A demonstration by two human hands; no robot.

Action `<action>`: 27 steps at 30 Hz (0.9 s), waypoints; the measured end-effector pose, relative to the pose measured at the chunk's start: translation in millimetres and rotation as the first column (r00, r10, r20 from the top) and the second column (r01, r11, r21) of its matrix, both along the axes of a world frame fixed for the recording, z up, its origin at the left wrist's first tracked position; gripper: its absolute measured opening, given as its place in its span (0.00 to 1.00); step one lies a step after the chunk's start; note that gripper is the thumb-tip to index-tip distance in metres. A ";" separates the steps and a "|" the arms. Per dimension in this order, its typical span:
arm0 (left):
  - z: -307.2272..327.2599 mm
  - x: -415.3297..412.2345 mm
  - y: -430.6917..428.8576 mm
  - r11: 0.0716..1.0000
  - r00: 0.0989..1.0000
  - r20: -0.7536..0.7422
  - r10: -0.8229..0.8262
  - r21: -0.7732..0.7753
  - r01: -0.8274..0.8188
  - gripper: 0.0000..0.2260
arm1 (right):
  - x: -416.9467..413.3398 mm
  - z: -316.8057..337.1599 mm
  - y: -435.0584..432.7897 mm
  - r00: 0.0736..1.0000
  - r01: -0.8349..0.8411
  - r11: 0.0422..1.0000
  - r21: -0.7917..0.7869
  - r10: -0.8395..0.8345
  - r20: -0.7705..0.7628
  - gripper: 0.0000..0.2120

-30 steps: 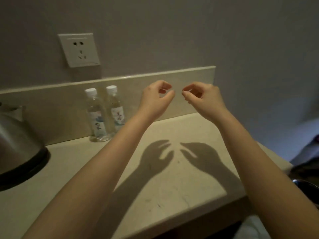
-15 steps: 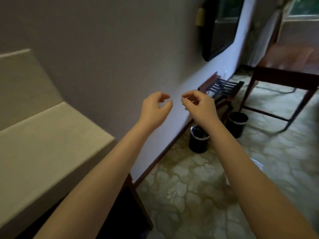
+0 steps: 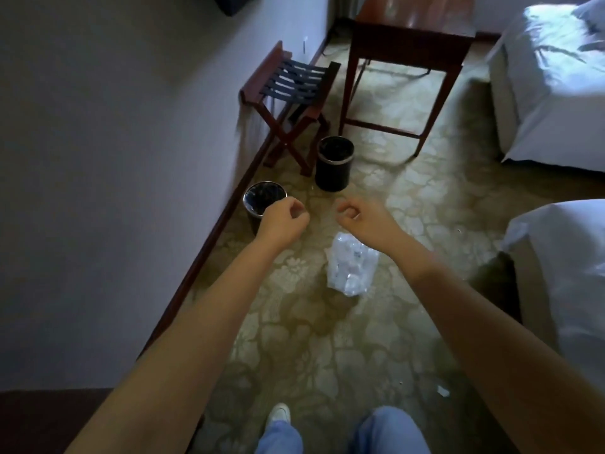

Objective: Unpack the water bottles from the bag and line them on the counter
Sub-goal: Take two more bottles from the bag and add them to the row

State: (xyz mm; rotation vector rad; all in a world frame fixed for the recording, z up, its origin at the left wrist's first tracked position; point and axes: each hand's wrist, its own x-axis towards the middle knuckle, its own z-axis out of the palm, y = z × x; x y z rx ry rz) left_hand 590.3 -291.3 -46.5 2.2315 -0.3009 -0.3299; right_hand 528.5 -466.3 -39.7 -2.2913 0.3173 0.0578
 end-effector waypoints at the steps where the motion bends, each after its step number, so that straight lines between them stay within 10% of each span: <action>1: -9.3 5.5 -23.6 1.000 1.000 -0.017 -0.011 0.021 0.011 0.11 | 4.1 -9.3 -24.6 1.000 -0.007 1.000 -0.009 0.006 -0.014 0.08; 12: -121.2 27.9 -230.0 0.969 0.944 -0.222 0.243 0.101 -0.226 0.11 | 76.6 -108.5 -233.6 0.931 -0.302 0.951 -0.068 0.280 -0.233 0.11; 27: -260.3 120.4 -285.0 0.773 0.690 -0.368 0.623 0.158 -0.614 0.07 | 252.6 -241.5 -277.9 0.655 -0.719 0.690 -0.079 0.636 -0.408 0.13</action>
